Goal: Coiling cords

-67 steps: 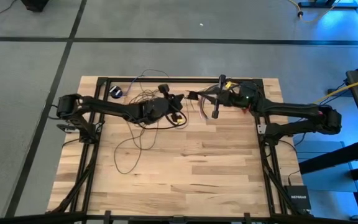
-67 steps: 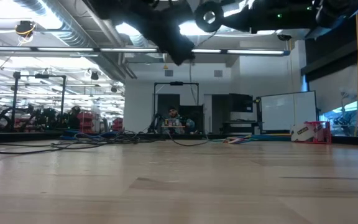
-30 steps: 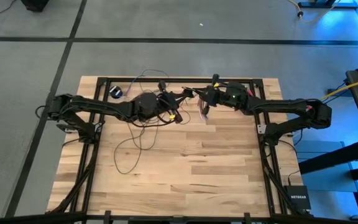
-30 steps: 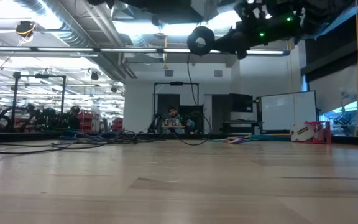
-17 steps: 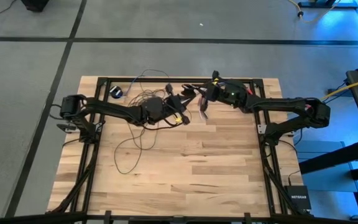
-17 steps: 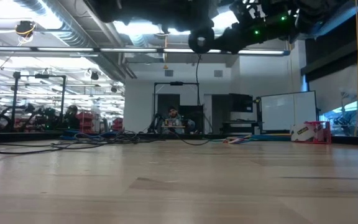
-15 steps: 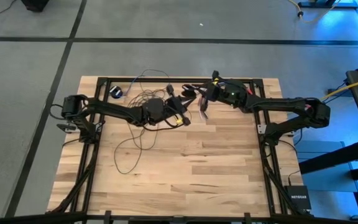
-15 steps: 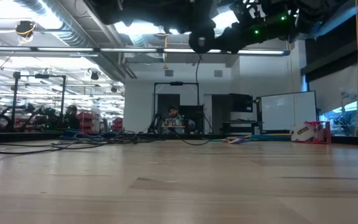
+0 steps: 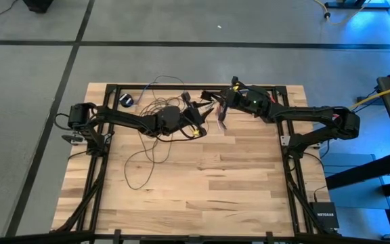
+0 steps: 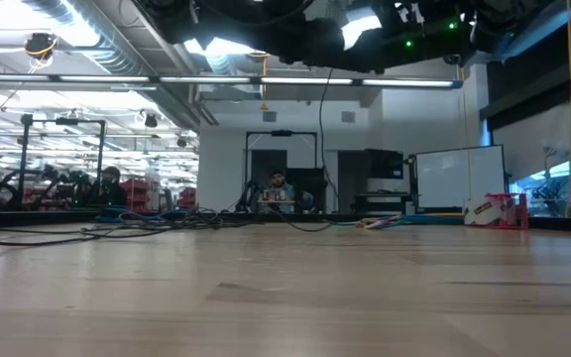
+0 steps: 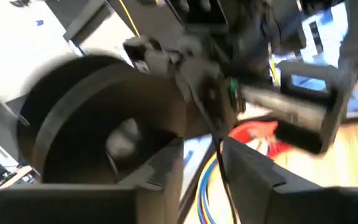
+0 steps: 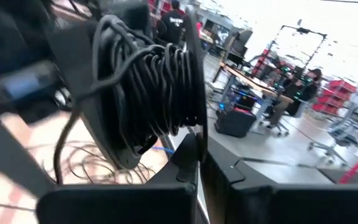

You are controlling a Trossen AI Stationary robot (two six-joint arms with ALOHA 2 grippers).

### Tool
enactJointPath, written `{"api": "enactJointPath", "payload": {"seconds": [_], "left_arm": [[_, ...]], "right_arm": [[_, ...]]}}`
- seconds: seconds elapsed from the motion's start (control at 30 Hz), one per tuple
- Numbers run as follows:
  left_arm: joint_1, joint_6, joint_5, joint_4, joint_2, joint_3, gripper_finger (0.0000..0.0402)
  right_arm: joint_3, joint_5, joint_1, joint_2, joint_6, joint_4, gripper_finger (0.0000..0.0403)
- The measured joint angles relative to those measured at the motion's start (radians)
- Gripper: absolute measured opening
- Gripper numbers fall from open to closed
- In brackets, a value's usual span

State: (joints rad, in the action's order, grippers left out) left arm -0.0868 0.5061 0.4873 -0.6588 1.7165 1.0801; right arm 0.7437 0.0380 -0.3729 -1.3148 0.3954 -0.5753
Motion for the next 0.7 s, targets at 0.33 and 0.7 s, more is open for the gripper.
{"api": "enactJointPath", "payload": {"seconds": [0.33,0.7], "left_arm": [[0.003,-0.021,0.005,0.074,0.0,0.0,0.0141],[0.076,0.037,0.09,0.094,-0.022,0.0,0.0105]], "right_arm": [[0.002,0.031,0.0,0.0,-0.032,-0.036,0.001],[0.003,0.026,0.0,0.0,-0.032,-0.017,0.001]]}}
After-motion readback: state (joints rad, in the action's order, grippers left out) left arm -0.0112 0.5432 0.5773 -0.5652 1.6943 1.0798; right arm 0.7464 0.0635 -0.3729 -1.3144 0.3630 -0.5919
